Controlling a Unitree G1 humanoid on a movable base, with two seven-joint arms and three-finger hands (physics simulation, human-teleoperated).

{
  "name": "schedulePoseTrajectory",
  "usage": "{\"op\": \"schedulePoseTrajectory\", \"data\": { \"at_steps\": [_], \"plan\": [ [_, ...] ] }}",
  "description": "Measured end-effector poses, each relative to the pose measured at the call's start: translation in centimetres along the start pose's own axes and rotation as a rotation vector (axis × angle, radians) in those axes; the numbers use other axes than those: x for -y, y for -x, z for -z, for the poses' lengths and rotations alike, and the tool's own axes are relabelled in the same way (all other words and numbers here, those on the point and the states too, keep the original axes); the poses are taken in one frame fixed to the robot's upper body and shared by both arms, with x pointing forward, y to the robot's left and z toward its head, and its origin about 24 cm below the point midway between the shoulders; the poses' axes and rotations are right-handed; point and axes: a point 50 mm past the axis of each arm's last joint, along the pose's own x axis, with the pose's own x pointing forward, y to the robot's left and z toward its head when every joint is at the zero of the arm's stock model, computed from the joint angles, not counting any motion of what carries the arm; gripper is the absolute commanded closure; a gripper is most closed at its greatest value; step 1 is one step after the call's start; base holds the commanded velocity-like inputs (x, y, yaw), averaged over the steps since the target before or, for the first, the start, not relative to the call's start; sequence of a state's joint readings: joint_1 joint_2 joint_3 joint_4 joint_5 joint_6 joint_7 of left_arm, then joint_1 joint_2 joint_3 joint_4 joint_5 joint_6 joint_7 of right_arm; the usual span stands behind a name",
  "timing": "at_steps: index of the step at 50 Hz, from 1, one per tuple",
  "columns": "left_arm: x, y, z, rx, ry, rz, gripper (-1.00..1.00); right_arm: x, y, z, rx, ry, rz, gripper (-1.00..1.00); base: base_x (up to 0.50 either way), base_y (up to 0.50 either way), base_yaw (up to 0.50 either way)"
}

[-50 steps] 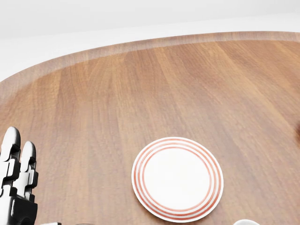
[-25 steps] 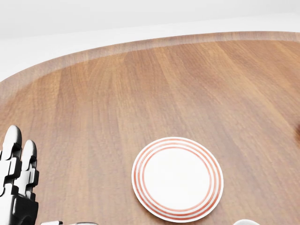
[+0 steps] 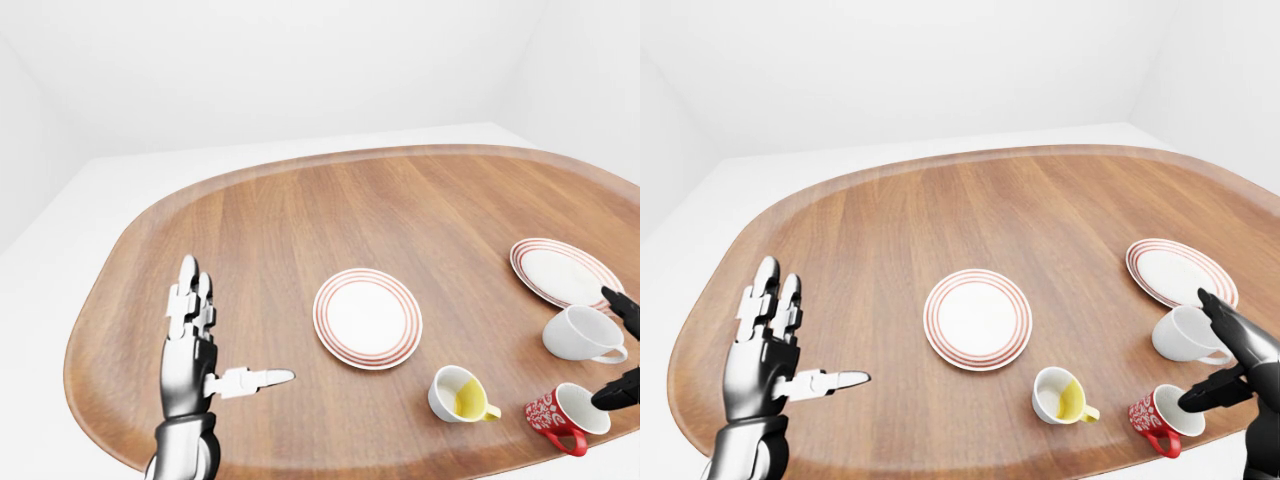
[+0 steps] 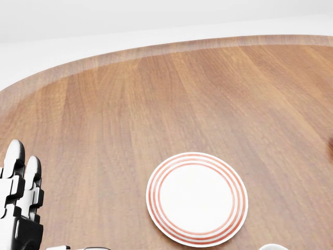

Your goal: Put the red mug on the left plate.

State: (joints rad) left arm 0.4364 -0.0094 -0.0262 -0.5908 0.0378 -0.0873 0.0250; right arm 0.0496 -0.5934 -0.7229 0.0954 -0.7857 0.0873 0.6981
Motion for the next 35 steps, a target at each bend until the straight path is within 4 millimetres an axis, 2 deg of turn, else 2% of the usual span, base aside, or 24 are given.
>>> {"op": "schedulePoseTrajectory", "data": {
  "at_steps": [15, 35],
  "plan": [
    [0.1, -0.1, 0.0, 0.002, -0.003, 0.001, -1.0, -0.2, 0.9, 2.7, -0.121, 0.025, 0.0, -1.0, 0.0, 0.0, 0.0],
    [0.1, -0.1, 0.0, 0.005, -0.004, 0.0, -1.0, -2.3, 0.1, 3.8, -0.187, 0.049, -0.097, -1.0, 0.0, 0.0, 0.0]
  ]
}}
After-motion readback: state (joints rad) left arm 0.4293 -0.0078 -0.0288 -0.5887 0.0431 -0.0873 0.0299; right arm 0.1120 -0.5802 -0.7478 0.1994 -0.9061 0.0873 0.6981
